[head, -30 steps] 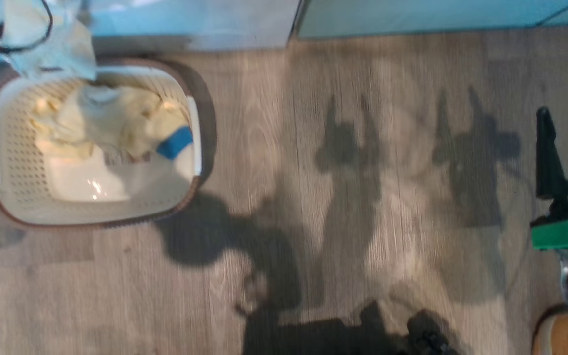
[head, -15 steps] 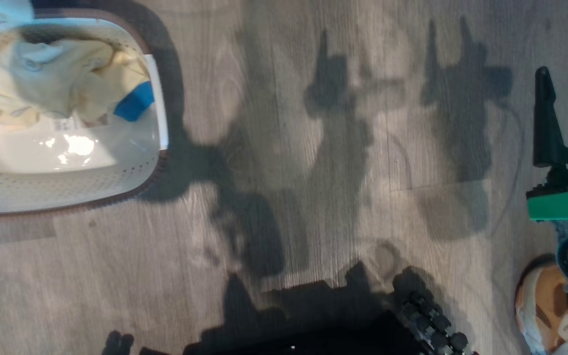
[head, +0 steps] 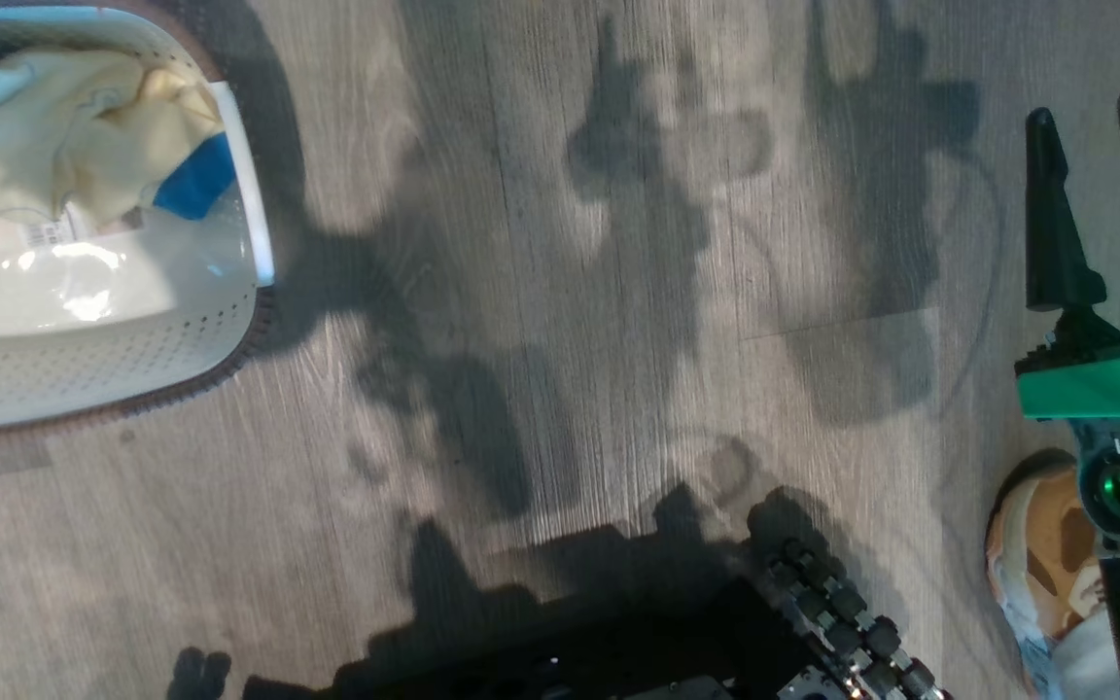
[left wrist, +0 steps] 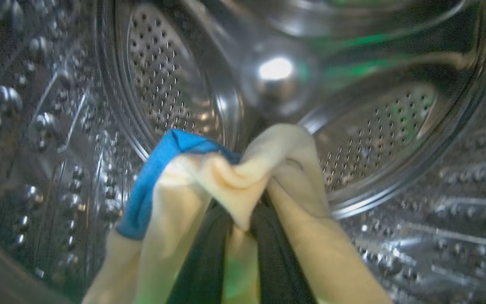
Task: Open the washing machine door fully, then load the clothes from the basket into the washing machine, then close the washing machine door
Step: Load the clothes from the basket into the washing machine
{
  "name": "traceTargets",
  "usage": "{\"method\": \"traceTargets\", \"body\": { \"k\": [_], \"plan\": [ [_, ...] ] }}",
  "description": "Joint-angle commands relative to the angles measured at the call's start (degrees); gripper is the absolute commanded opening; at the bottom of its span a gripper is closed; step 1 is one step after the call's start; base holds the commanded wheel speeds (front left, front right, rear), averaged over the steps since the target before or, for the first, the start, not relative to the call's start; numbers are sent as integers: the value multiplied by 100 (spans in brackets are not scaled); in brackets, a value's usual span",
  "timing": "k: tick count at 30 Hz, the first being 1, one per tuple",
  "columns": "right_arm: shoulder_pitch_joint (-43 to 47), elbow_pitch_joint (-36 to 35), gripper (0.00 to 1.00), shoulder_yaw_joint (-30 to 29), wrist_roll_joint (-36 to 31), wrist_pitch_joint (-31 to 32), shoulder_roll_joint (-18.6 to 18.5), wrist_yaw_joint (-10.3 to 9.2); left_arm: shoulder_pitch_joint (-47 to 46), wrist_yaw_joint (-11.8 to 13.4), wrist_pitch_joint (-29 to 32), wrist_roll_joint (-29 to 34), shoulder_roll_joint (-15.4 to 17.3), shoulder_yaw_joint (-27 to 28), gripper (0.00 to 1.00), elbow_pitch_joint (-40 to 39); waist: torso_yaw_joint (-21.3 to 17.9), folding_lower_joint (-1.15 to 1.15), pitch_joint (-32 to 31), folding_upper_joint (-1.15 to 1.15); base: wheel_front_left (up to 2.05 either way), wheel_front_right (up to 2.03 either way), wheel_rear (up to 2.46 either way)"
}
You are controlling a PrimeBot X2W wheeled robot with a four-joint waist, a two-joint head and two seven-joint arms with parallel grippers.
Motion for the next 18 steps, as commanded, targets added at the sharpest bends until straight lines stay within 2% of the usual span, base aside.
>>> {"method": "traceTargets", "body": {
  "k": [1, 6, 10, 14, 17, 18],
  "plan": [
    [55, -141, 100, 65, 47, -37, -45, 1, -272, 74, -46, 116, 309, 210, 0, -510, -25, 0, 48, 0, 0, 0, 0],
    [29, -126, 100, 81, 45, -37, -25, 1, -113, 116, -47, 250, 224, 796, 0, -1199, -31, 0, 95, 0, 0, 0, 0],
    [4, -116, 100, 96, 43, -37, -16, 1, 80, 18, -47, 373, 68, 1244, 0, -1602, -15, 0, 115, 0, 0, 0, 0],
    [8, -109, 100, 84, 41, -37, -19, 1, 252, -110, -47, 525, -20, 1303, 0, -1580, 5, 0, 99, 0, 0, 0, 0],
    [33, -101, 100, 71, 34, -37, -25, 1, 405, -187, -47, 667, -63, 1135, 0, -1130, 33, 0, 63, 0, 0, 0, 0],
    [40, -99, 100, 71, 33, -37, -25, 1, 422, -203, -47, 691, -72, 1075, 36, -935, 39, 0, 50, 0, 0, 0, 0]
  ]
}}
